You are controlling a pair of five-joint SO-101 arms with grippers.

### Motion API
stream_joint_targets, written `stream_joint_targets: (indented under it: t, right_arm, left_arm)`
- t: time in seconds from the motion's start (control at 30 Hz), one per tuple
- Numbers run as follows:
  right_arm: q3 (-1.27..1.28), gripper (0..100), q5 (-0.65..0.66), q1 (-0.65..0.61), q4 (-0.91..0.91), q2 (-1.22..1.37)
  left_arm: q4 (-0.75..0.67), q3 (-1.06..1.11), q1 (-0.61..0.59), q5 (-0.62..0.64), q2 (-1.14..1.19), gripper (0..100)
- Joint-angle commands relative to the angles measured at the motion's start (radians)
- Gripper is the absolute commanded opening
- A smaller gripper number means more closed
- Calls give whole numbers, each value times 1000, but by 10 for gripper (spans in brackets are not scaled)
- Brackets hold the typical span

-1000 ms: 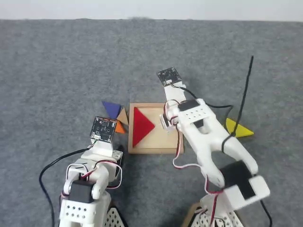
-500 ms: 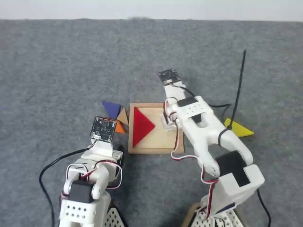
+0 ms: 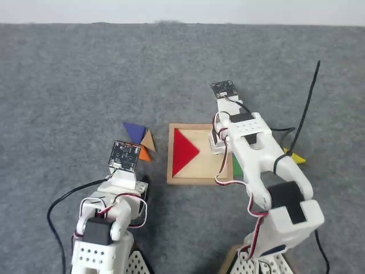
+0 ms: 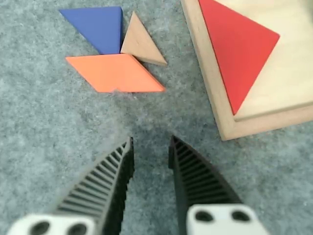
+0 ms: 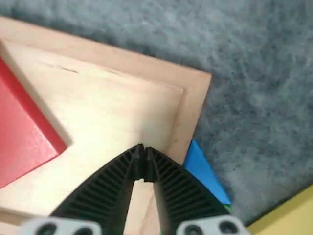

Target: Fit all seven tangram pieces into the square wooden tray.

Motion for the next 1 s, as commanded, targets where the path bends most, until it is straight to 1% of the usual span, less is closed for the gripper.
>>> stream_joint_targets:
  t: [0.0, 0.13, 0.23, 0.37, 0.5, 0.6, 0.67, 0.77, 0.87, 0.9, 0.97]
  right_arm:
    - [-12, 9, -12, -27, 12, -165]
    - [69, 9, -8, -38, 16, -351]
    - [97, 9, 2, -2, 97, -455]
    - [95, 13, 71, 117, 202, -495]
    - [95, 101, 141, 251, 234, -460]
    - [94, 143, 149, 321, 257, -423]
    - [95, 147, 115, 364, 255, -395]
    - [95, 148, 23, 406, 251, -346]
    - [94, 151, -115, 409, 249, -300]
    - [91, 161, -170, 406, 249, -285]
    - [87, 212, -244, 390, 245, -257]
  left_arm:
    - [2, -5, 5, -5, -14, 112]
    - [2, -5, 5, -5, -14, 112]
    - [2, -5, 5, -5, -14, 112]
    - [2, -5, 5, -5, -14, 112]
    - [2, -5, 5, -5, -14, 112]
    - [2, -5, 2, -5, -14, 112]
    - [2, -5, 3, -5, -14, 112]
    - [2, -5, 5, -5, -14, 112]
    - [2, -5, 5, -5, -14, 112]
    - [2, -5, 5, -5, -14, 112]
    - [2, -5, 5, -5, -14, 112]
